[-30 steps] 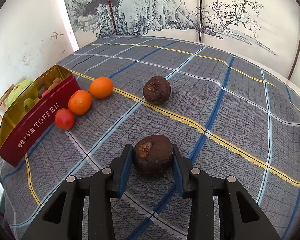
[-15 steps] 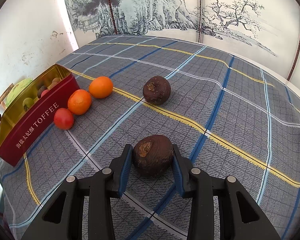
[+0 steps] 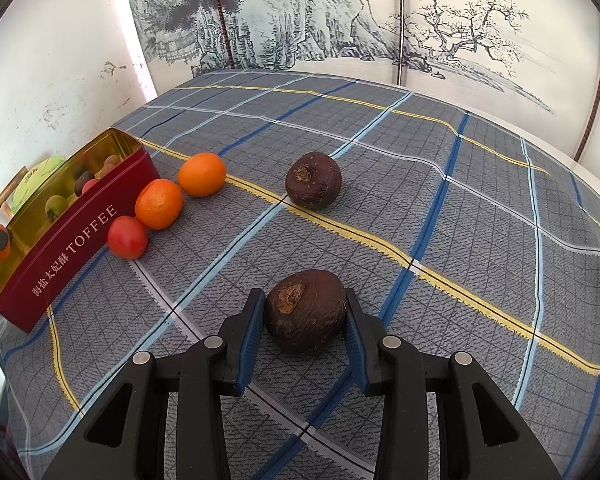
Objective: Organize fruits
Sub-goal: 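Lower the orange into the tin and open the left gripper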
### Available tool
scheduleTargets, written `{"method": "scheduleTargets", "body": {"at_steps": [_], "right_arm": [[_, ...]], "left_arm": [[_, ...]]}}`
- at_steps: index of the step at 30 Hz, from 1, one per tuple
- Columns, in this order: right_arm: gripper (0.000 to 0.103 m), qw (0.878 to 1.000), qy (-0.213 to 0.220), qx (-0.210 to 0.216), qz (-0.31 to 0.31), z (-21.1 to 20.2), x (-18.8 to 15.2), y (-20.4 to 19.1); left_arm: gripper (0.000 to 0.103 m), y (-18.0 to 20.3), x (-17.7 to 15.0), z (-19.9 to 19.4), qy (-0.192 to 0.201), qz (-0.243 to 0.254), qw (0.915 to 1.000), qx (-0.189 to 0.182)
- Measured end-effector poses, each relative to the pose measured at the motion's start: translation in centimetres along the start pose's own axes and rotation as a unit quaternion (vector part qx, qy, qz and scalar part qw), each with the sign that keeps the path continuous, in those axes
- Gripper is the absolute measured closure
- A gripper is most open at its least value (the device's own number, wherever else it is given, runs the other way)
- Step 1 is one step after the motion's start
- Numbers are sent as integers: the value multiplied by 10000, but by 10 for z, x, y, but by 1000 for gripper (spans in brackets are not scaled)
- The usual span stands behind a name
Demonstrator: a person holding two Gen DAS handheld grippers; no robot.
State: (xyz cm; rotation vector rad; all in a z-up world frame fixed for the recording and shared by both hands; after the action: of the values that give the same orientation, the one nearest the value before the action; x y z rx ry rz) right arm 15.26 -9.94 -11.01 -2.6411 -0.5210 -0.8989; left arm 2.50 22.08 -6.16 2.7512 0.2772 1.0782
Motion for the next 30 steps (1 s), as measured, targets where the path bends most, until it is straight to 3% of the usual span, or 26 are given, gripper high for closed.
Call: {"method": "scheduleTargets", "body": {"at_steps": [30], "right_arm": [[64,10000,-8,-15,-12,1,1,-1]], "left_arm": [[73,-22,7,26,79,259,9976,642]]}}
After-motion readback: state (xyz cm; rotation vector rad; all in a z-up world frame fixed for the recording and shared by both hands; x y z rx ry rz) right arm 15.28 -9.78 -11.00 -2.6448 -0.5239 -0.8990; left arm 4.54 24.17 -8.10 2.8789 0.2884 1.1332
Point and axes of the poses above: each gripper's, at about its wrist camera, not at the fingertips, and z roughly the way its jaws point, y to its right, x to its top, the point moved 3 cm from there along z, roughly the way its jaws point, and after that the axes turned 5 degrees about x, right-handed, at the moved point
